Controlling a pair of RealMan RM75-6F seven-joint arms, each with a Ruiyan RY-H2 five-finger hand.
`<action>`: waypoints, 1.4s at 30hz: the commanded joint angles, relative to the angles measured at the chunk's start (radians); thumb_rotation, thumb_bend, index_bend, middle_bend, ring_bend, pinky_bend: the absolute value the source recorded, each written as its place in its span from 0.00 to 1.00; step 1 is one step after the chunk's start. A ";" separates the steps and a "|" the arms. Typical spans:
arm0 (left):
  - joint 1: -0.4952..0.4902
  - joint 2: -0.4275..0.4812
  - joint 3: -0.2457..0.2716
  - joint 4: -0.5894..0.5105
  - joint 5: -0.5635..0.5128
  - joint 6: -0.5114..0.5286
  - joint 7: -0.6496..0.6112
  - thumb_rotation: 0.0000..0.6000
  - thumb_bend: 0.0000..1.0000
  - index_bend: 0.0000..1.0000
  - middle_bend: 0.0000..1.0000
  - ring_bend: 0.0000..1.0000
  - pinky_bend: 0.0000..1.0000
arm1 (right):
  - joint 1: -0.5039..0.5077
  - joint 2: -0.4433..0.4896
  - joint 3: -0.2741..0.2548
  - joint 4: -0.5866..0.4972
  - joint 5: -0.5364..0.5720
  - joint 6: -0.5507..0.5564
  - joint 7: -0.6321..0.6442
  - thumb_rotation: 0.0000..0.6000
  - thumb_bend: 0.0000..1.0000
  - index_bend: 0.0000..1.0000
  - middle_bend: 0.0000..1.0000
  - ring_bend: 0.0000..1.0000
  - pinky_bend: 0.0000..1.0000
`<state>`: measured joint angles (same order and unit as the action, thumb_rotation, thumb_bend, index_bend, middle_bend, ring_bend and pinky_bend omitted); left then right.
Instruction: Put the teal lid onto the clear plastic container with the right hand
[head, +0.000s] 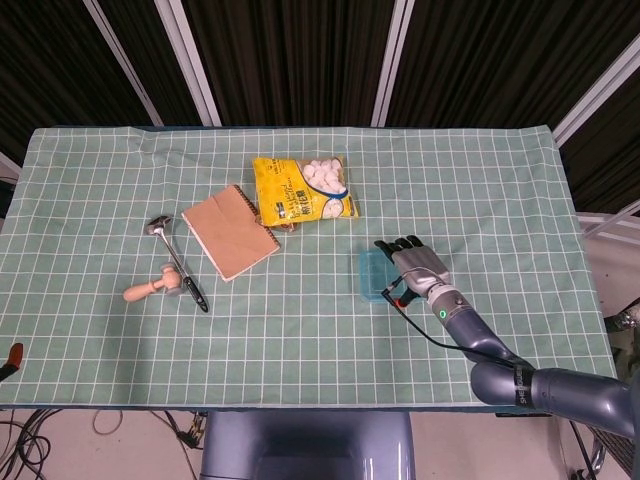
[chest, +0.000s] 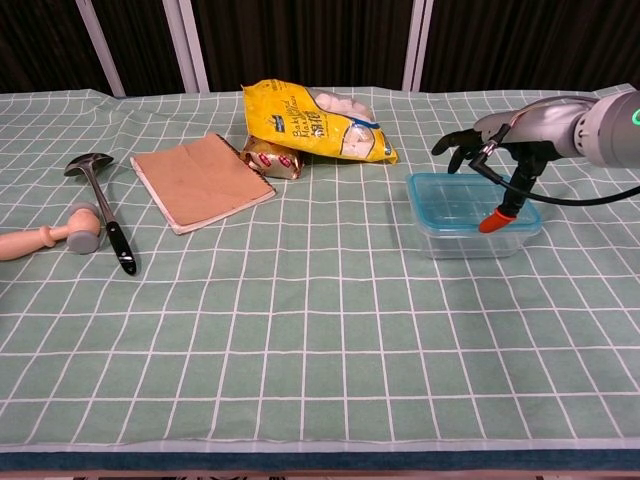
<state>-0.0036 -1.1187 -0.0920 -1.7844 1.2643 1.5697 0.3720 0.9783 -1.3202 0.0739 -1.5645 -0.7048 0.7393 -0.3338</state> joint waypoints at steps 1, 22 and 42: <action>0.000 0.000 0.000 0.000 0.000 0.000 0.000 1.00 0.32 0.07 0.00 0.00 0.00 | 0.002 -0.003 0.000 0.000 0.003 0.003 -0.004 1.00 0.26 0.01 0.49 0.10 0.00; 0.000 0.001 0.000 -0.002 -0.002 -0.001 -0.001 1.00 0.32 0.06 0.00 0.00 0.00 | 0.017 -0.034 -0.012 0.007 0.053 0.032 -0.066 1.00 0.26 0.01 0.49 0.10 0.00; 0.000 0.002 0.001 -0.003 -0.001 -0.001 -0.002 1.00 0.32 0.06 0.00 0.00 0.00 | 0.004 -0.030 0.003 0.001 0.054 0.050 -0.058 1.00 0.26 0.00 0.19 0.01 0.00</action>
<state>-0.0039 -1.1172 -0.0911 -1.7872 1.2629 1.5690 0.3705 0.9826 -1.3510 0.0764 -1.5633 -0.6510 0.7897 -0.3920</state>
